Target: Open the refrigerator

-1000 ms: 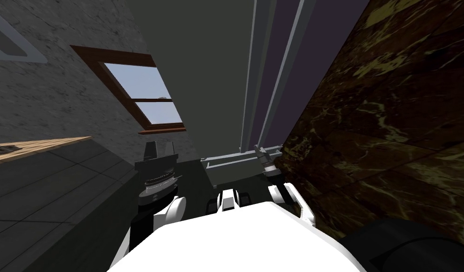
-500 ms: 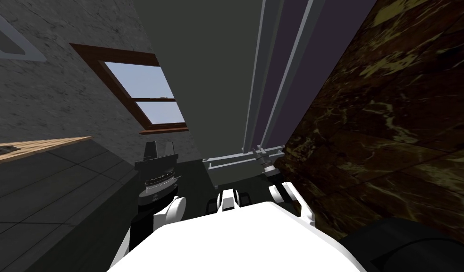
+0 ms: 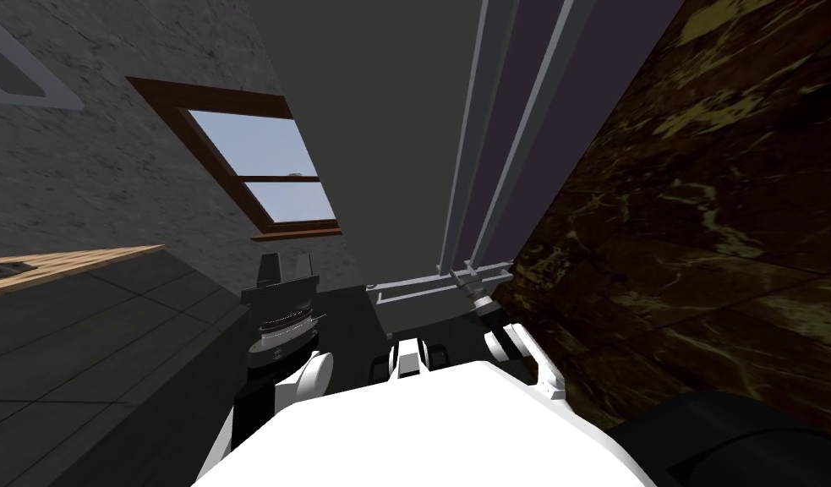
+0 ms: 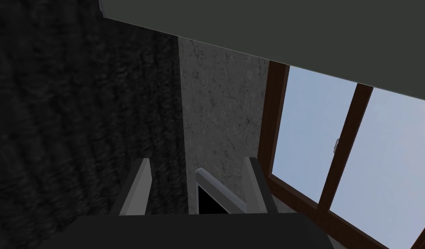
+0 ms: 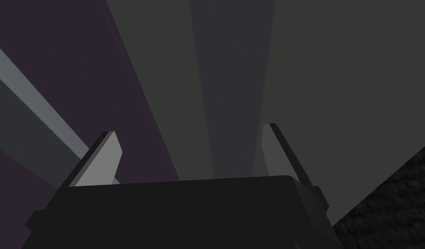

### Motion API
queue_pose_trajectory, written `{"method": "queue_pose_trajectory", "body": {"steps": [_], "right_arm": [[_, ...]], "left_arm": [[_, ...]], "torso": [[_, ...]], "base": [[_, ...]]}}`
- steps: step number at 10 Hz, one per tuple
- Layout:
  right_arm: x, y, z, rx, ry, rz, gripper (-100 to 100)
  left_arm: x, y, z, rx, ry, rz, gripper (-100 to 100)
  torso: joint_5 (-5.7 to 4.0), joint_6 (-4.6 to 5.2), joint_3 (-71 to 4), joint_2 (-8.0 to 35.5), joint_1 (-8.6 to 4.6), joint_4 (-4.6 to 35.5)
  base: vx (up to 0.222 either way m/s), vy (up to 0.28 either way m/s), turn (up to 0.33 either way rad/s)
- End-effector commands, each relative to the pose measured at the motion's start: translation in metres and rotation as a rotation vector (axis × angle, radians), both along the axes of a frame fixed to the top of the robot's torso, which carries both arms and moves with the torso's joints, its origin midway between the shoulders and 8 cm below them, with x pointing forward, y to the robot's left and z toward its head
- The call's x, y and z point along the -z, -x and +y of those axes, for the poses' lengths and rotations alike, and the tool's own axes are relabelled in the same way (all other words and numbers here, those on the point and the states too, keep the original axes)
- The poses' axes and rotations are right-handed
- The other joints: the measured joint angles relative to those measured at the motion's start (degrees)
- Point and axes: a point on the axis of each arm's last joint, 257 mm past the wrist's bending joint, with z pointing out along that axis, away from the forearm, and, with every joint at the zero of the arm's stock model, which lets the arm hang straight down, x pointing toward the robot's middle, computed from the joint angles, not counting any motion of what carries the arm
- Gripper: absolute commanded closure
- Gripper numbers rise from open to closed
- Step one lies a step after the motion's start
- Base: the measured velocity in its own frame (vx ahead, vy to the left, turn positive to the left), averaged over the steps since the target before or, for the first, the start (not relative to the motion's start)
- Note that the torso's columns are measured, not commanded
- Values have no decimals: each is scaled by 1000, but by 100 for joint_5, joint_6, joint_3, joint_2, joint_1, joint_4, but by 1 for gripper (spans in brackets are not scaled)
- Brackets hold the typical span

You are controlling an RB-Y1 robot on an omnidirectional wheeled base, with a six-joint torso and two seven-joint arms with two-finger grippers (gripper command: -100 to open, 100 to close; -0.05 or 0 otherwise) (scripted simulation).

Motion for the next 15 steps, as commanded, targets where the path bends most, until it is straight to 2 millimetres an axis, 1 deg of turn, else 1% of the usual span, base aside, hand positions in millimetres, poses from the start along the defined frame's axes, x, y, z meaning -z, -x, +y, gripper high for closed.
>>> {"method": "queue_pose_trajectory", "body": {"steps": [1, 6, 7, 11, 15], "right_arm": [[16, -4, -5, 22, 158, 22, -100], [50, -12, -23, 58, 491, 69, -100], [50, -12, -23, 60, 498, 68, -100], [76, -16, -40, 81, 747, 101, -100], [92, -19, -53, 90, 911, 122, -100]], "left_arm": [[0, 0, 0, 0, 0, 0, 0], [0, 0, 0, 0, 0, 0, 0], [0, 0, 0, 0, 0, 0, 0], [0, 0, 0, 0, 0, 0, 0], [0, 0, 0, 0, 0, 0, 0]], "torso": [[0, -1, -1, -3, 2, -1], [0, 0, 0, -1, 2, 0], [0, -1, 0, -1, 0, 0], [1, 0, -2, -3, 4, -1], [-2, 0, 1, 2, -7, 0]], "base": [[24, 61, -1], [24, 59, -2], [13, 37, 1], [22, 46, -1], [16, 44, -1]]}}
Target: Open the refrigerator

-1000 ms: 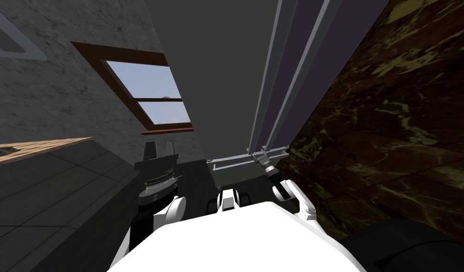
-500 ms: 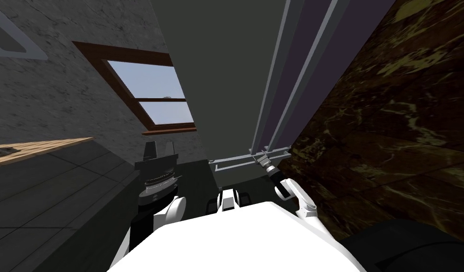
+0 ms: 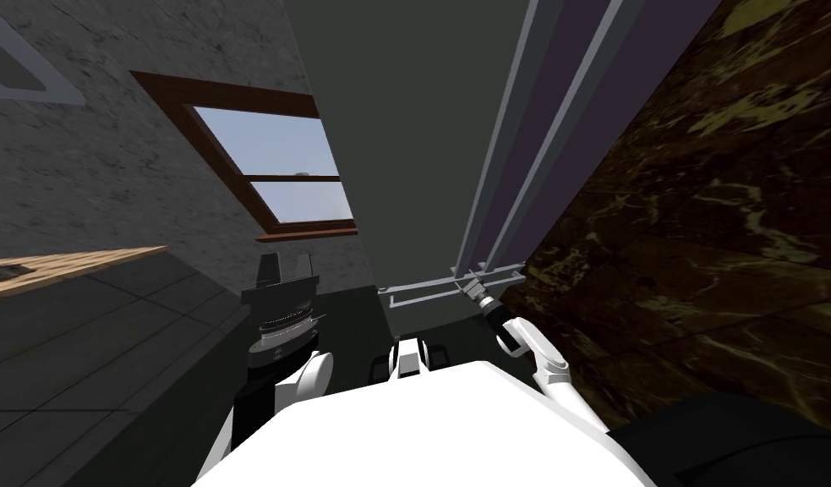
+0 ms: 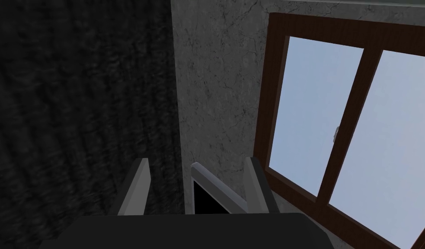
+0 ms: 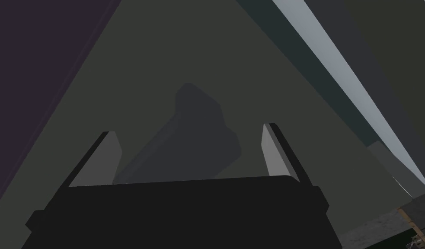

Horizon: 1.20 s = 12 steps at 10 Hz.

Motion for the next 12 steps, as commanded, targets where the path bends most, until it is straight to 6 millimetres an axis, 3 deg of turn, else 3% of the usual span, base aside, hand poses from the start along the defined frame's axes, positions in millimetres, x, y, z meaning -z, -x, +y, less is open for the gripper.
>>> {"method": "queue_pose_trajectory", "body": {"steps": [1, 5, 6, 7, 10, 12], "right_arm": [[3, 0, -2, 1, 34, 5, -100], [-1, -13, -52, 118, 41, 8, -100], [1, -9, -45, 100, 41, 7, -100], [1, -9, -37, 83, 41, 8, 100], [4, -2, -7, 13, 40, 6, 100], [3, -2, -24, 69, 39, 9, 100]], "left_arm": [[0, 0, 0, 0, 0, 0, 0], [0, 0, 0, 0, 0, 0, 0], [0, 0, 0, 0, 0, 0, 0], [0, 0, 0, 0, 0, 0, 0], [0, 0, 0, 0, 0, 0, 0], [0, 0, 0, 0, 0, 0, 0]], "torso": [[-1, 0, 0, -1, -1, 0], [2, 0, 7, 11, 7, 3], [1, 0, 3, 4, 7, 1], [2, 4, -6, -10, 6, -3], [9, 11, -1, 2, 5, 6], [5, -4, 7, 13, 3, 10]], "base": [[6, 12, 0], [-55, 4, 278], [-29, 1, 45], [26, -5, -239], [55, 1, -260], [1, 69, -108]]}}
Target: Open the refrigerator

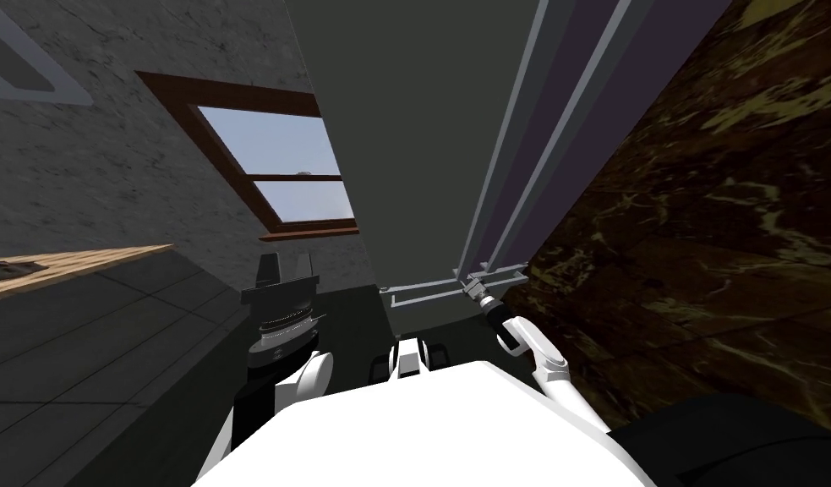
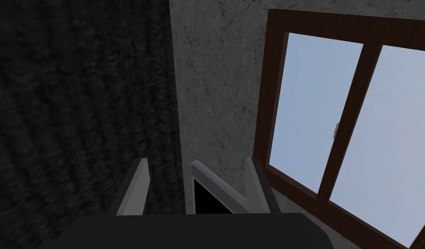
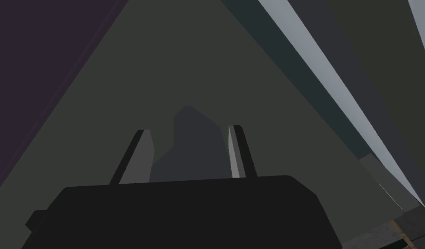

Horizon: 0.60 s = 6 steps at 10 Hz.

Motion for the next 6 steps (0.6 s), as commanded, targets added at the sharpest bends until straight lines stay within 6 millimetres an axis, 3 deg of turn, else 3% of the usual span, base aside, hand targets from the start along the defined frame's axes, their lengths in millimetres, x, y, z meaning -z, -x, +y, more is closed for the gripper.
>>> {"method": "queue_pose_trajectory", "body": {"steps": [1, 6], "right_arm": [[-3, 1, -14, 47, 1, -3, 100], [-9, 7, -50, 164, 2, -10, 100]], "left_arm": [[0, 0, 0, 0, 0, 0, 0], [0, 0, 0, 0, 0, 0, 0]], "torso": [[14, 19, 9, 19, 45, 6], [27, -30, -8, -5, 65, 13]], "base": [[-66, 199, -132], [-108, 209, -132]]}}
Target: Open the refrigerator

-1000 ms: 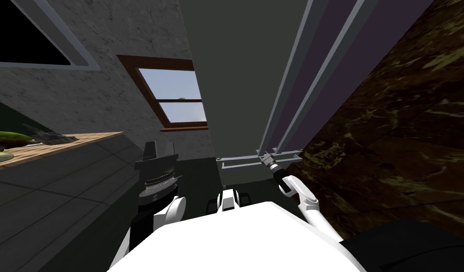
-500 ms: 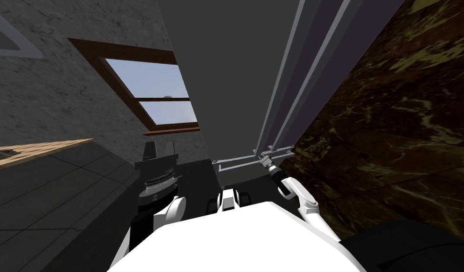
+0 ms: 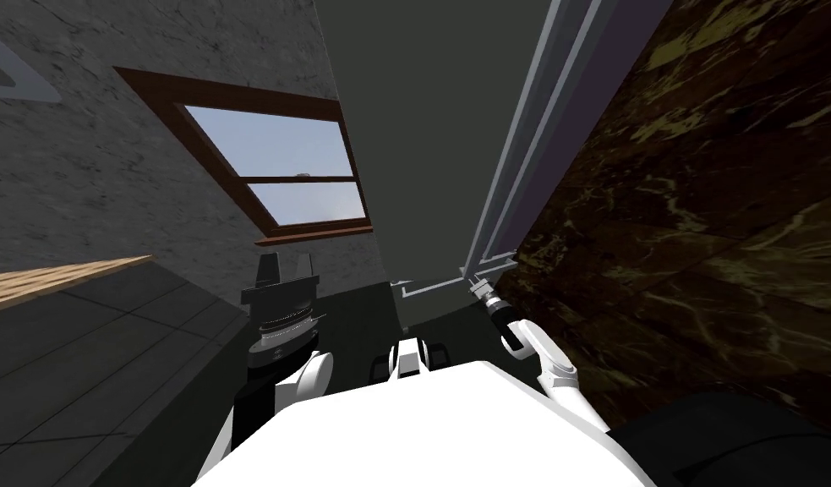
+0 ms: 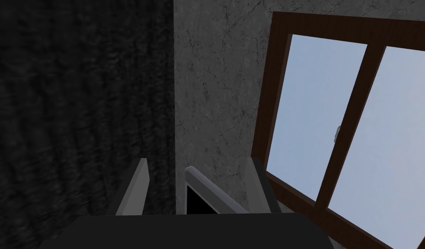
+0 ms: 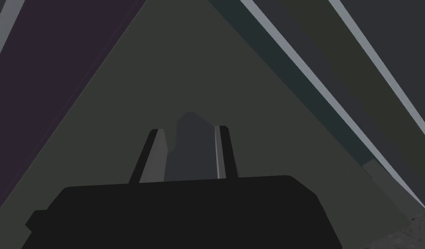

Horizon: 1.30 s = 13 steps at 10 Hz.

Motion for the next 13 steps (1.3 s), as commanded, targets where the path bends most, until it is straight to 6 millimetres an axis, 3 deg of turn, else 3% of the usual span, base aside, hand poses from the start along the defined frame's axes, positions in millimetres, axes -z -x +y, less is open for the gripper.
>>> {"method": "queue_pose_trajectory", "body": {"steps": [1, 3, 4, 5, 6, 13], "right_arm": [[-9, 0, -13, 48, 0, -18, 100], [-12, 4, -28, 95, 0, -20, 100], [-3, 8, -30, 96, 1, 0, 100], [-1, 14, -44, 153, 0, 4, 100], [-1, 14, -44, 153, 0, 4, 100], [-10, 30, -84, 318, 2, -17, 100]], "left_arm": [[0, 0, 0, 0, 0, 0, 0], [0, 0, 0, 0, 0, 0, 0], [0, 0, 0, 0, 0, 0, 0], [0, 0, 0, 0, 0, 0, 0], [0, 0, 0, 0, 0, 0, 0], [0, 0, 0, 0, 0, 0, 0]], "torso": [[3, -5, 1, 1, 10, 2], [8, -6, 2, 4, 7, 8], [10, -2, 3, 7, 7, 10], [3, -3, -6, -10, -34, 8], [-1, 25, -4, -8, -10, -5], [8, 3, -7, -13, 3, 0]], "base": [[-110, 215, -126], [-106, 212, -125], [-54, 91, -65], [-38, 186, -175], [-36, 240, -154], [-60, 227, -136]]}}
